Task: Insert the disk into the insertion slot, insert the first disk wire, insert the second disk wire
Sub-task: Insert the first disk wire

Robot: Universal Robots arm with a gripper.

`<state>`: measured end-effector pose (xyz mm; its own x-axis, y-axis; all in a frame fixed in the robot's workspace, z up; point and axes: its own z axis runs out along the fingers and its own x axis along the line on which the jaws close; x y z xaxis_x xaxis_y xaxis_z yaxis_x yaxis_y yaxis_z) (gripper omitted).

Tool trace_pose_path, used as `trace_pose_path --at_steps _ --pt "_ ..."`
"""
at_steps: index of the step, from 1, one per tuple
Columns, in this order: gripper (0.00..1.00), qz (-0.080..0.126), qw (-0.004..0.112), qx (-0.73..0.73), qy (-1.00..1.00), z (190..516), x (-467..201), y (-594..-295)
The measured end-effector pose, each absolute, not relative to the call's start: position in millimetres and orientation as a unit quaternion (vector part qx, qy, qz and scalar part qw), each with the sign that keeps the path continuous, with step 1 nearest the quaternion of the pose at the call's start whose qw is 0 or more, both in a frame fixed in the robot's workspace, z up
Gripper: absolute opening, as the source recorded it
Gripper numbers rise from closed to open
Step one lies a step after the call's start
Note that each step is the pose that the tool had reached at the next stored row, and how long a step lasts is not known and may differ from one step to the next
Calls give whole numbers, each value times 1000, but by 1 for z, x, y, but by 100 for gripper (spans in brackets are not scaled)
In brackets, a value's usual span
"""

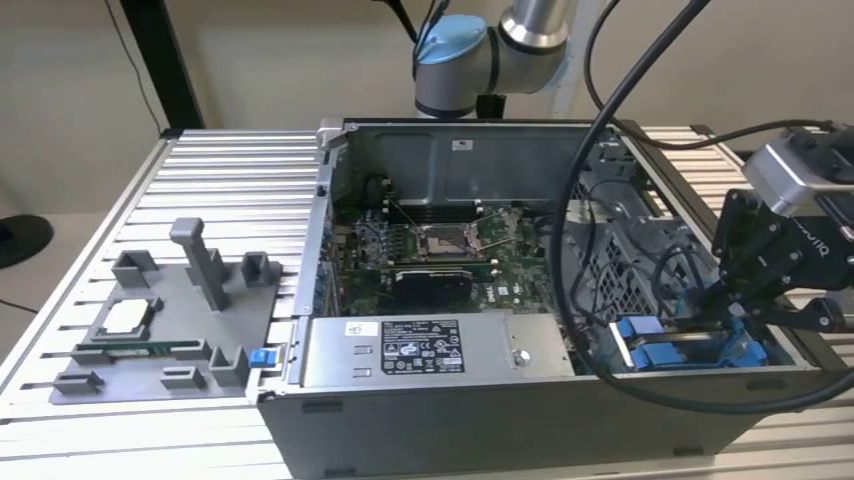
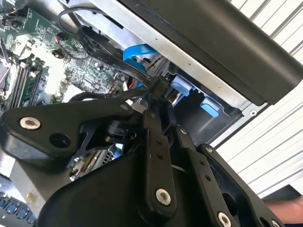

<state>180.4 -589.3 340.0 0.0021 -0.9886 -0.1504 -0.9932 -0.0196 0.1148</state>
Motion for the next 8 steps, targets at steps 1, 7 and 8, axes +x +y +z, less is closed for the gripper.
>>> trace_pose_path --at_steps 1,7,8 --pt "0 94 12 -707 701 340 180 -589" --pt "0 94 12 -706 702 339 180 -589" --pt "0 94 12 -705 702 339 180 -589"
